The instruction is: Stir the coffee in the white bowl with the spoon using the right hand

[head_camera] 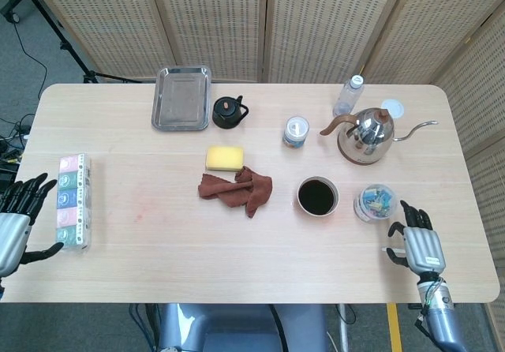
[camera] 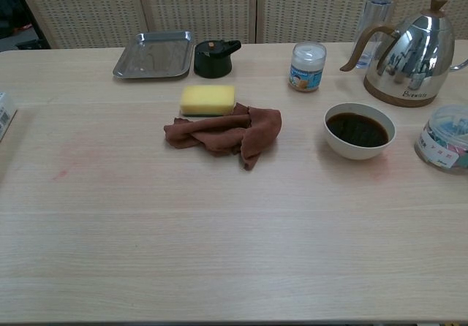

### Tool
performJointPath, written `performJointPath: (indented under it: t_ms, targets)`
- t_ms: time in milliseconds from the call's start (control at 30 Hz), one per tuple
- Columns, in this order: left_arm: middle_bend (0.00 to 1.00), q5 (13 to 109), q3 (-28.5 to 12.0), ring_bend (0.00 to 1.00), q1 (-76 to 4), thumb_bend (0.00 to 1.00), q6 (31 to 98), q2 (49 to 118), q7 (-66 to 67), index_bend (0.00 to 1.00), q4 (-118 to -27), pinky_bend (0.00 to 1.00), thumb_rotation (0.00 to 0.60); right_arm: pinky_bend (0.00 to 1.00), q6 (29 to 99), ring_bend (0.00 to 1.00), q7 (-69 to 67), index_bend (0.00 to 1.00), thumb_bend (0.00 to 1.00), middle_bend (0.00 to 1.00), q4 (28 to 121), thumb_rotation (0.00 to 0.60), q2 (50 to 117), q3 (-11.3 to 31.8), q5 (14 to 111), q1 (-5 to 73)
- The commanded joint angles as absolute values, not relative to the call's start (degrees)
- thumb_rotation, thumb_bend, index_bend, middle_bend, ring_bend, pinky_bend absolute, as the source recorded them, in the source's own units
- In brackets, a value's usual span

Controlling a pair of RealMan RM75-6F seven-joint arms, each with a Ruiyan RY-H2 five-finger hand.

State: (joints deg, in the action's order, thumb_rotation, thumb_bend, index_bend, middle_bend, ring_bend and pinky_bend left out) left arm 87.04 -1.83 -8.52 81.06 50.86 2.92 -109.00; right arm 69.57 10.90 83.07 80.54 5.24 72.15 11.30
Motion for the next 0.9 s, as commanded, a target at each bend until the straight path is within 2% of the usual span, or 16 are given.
performJointPath:
  t_ms: [33, 600, 900]
  targets:
    - [0.00, 87.09, -1.76, 0.00, -8.54, 0.06, 80.96, 50.88, 2.99, 0.00, -109.04, 0.00, 0.600, 0.00, 69.74, 0.00, 10.82, 0.48, 0.31, 0.00, 81.95, 0.600, 81.36, 4.76, 72.75, 11.30]
    - [0.00, 86.75, -1.71, 0.00, -8.73, 0.06, 80.42, 50.79, 2.96, 0.00, -109.12, 0.00, 0.600, 0.00, 66.97, 0.00, 10.16, 0.48, 0.34, 0.00, 74.59, 0.600, 85.17, 4.16, 71.17, 11.75]
    - [0.00, 86.67, -1.67, 0.00, -8.79, 0.06, 80.27, 50.79, 3.11, 0.00, -109.25, 0.00, 0.600, 0.00, 67.82, 0.00, 9.65, 0.48, 0.34, 0.00, 73.86, 0.600, 85.50, 4.89, 70.76, 11.46]
